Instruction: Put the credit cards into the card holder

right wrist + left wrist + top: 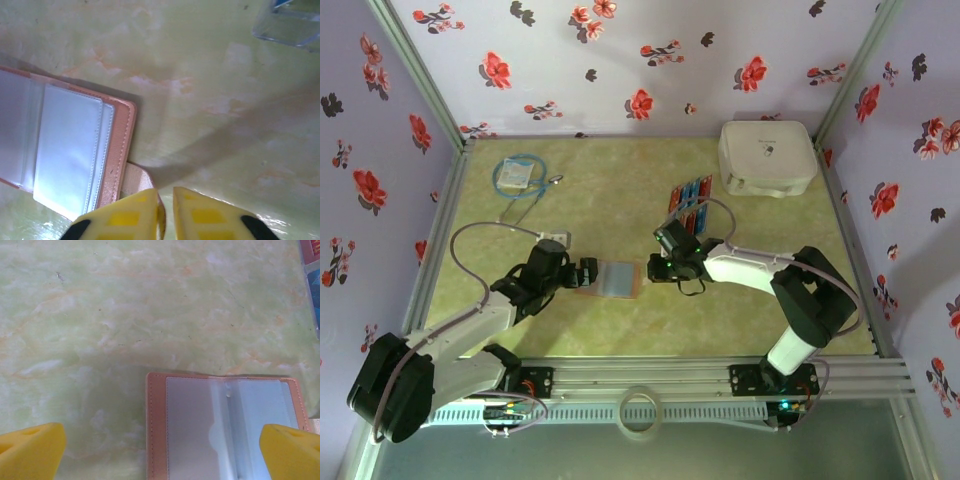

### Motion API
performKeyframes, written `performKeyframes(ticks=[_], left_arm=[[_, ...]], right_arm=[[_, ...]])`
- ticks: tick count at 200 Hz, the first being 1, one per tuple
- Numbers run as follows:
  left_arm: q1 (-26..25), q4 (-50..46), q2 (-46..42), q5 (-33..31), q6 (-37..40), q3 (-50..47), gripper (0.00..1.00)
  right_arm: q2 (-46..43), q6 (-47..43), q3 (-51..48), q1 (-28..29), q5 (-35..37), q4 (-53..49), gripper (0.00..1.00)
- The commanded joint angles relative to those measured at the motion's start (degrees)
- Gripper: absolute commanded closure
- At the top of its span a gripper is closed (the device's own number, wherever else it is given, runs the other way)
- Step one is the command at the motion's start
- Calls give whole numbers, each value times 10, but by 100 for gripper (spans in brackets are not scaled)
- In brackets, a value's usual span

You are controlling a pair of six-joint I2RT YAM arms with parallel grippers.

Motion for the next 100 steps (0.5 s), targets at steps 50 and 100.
performKeyframes(ticks=[50,100], left_arm=[[2,3,11,2,-12,8,0],[1,4,12,3,-16,8,0]], right_arm=[[-34,-26,16,-28,27,-48,88],[-47,-27,29,-34,6,-57,75]])
